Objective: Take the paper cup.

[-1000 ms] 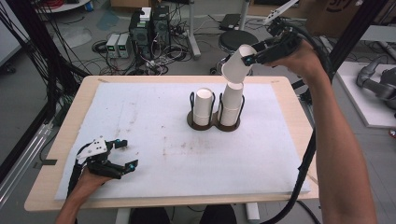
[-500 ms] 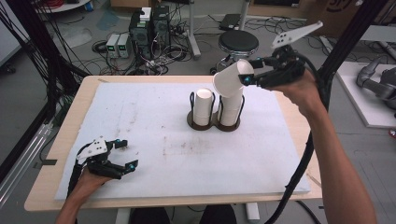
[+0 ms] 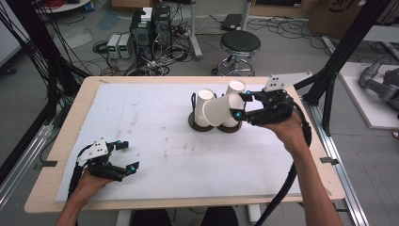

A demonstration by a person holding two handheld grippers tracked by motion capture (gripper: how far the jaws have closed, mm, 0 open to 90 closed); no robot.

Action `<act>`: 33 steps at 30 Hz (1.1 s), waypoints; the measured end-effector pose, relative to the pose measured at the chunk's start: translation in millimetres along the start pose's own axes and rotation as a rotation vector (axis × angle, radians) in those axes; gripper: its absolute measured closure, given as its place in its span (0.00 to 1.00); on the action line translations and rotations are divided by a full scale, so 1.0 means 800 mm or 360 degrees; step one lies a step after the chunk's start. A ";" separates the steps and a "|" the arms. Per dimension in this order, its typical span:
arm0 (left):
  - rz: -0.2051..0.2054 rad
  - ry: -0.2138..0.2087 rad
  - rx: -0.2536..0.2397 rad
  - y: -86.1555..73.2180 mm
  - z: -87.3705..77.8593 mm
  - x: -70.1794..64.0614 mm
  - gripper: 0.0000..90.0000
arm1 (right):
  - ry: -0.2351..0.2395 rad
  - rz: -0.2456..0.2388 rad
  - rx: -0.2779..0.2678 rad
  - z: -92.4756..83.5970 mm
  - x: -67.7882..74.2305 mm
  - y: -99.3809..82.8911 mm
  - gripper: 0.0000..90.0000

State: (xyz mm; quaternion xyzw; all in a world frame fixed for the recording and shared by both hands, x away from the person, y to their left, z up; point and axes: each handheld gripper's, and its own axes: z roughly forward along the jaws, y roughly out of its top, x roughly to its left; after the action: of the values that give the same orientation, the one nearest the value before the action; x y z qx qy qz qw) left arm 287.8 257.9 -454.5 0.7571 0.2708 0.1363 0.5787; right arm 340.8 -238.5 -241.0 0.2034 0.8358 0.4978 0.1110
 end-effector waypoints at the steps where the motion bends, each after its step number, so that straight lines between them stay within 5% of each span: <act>1: -0.0001 -0.0003 0.0002 0.000 0.000 0.000 0.05 | -0.0009 -0.0009 -0.0020 0.003 0.004 -0.006 0.42; 5: -0.0007 -0.0003 -0.0003 0.000 0.000 0.001 0.05 | 0.0008 0.0034 -0.0081 0.010 0.015 -0.029 0.42; 15: -0.0020 -0.0005 -0.0002 0.000 0.000 0.002 0.05 | 0.0035 -0.0006 -0.0117 0.028 0.045 -0.069 0.42; 33: -0.0001 -0.0004 0.0006 0.000 0.001 0.000 0.05 | 0.0032 -0.0040 -0.0125 0.040 0.058 -0.077 0.42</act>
State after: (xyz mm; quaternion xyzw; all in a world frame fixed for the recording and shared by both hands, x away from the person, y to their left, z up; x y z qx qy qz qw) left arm 288.3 257.7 -454.5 0.7584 0.2704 0.1346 0.5776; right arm 297.7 -218.2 -309.3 0.1832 0.8192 0.5307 0.1167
